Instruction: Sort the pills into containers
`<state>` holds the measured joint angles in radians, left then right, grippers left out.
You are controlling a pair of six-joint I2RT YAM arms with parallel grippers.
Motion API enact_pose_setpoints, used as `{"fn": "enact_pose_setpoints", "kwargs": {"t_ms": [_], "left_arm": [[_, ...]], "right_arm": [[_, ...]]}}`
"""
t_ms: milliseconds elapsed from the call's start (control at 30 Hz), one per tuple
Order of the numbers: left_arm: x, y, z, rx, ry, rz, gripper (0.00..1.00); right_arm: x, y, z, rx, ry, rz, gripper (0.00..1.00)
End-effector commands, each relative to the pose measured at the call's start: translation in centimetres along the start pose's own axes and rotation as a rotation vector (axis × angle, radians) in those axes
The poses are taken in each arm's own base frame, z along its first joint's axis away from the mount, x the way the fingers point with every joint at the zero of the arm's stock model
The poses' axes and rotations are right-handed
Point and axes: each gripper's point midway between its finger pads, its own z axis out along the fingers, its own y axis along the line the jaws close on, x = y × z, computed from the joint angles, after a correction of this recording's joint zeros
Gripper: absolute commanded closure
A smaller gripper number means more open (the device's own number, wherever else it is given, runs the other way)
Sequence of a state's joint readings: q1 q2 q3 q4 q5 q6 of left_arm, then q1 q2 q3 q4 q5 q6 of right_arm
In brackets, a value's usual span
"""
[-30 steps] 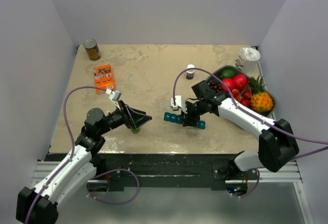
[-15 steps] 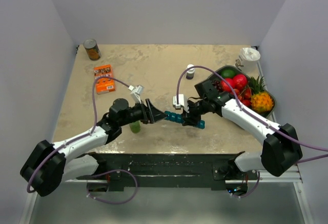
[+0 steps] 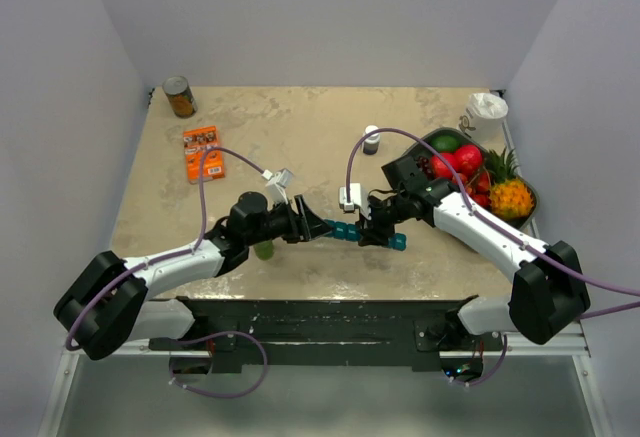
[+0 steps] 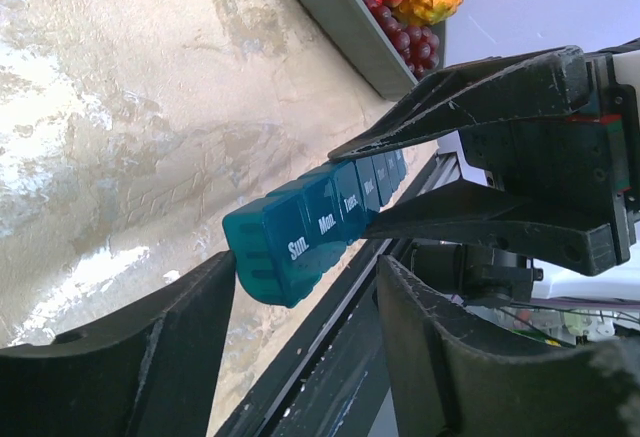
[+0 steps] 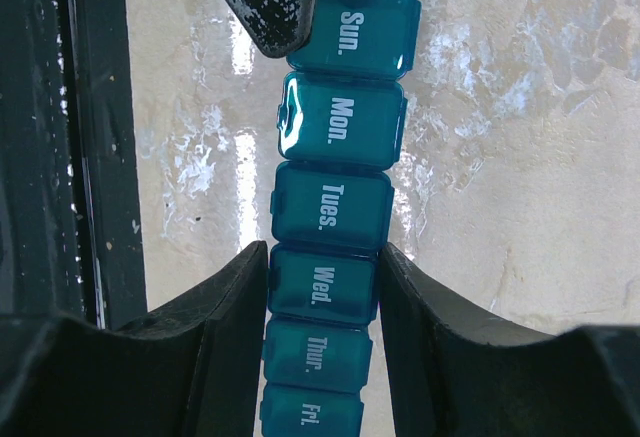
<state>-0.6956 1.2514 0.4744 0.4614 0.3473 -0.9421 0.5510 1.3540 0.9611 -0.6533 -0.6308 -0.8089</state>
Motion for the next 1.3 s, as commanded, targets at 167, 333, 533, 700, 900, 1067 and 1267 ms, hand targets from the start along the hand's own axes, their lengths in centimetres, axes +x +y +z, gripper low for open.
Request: {"fn": "enact_pose_setpoints", "kwargs": {"t_ms": [167,333,533,700,900,1067,1267], "left_arm": [[-1.5,-2.2,0.1,0.051,-0.054,0.039,0.30],[-1.7,-1.9,-0.4,0.030,-0.074,0.034,0.27],[-1.7,-2.7,-0.6,0.071,-0.082,0.031,0.26],[-0.8,-3.0,-0.2,0.120,-0.045,-0.007,0.34],[-0.5,-3.1,-0.1,0.142,-0.036,-0.020,0.47],[0.0,-3.0,0.0,0.152,-0.018,-0.013,0.81],[0.6,-2.6,-0.5,0.163,0.012,0.068,1.00]], "right_arm": [[-3.1,-0.6,-0.7,0.019,-0.096,-0.069,0.77],[-3.2,-0.4,-0.7,0.013,-0.099,-0.071,0.77],[-3.5,-0.1,-0.6,-0.007,-0.114,-0.071,0.77],[-3.5,-0.1,-0.4,-0.014,-0.121,-0.064,0.77],[-3.5,-0.2,-0.2,-0.018,-0.125,-0.060,0.77],[-3.4,0.1,0.0,-0.038,-0.129,-0.052,0.78],[-3.4,0.8,0.1,-0.103,-0.141,-0.028,0.78]]}}
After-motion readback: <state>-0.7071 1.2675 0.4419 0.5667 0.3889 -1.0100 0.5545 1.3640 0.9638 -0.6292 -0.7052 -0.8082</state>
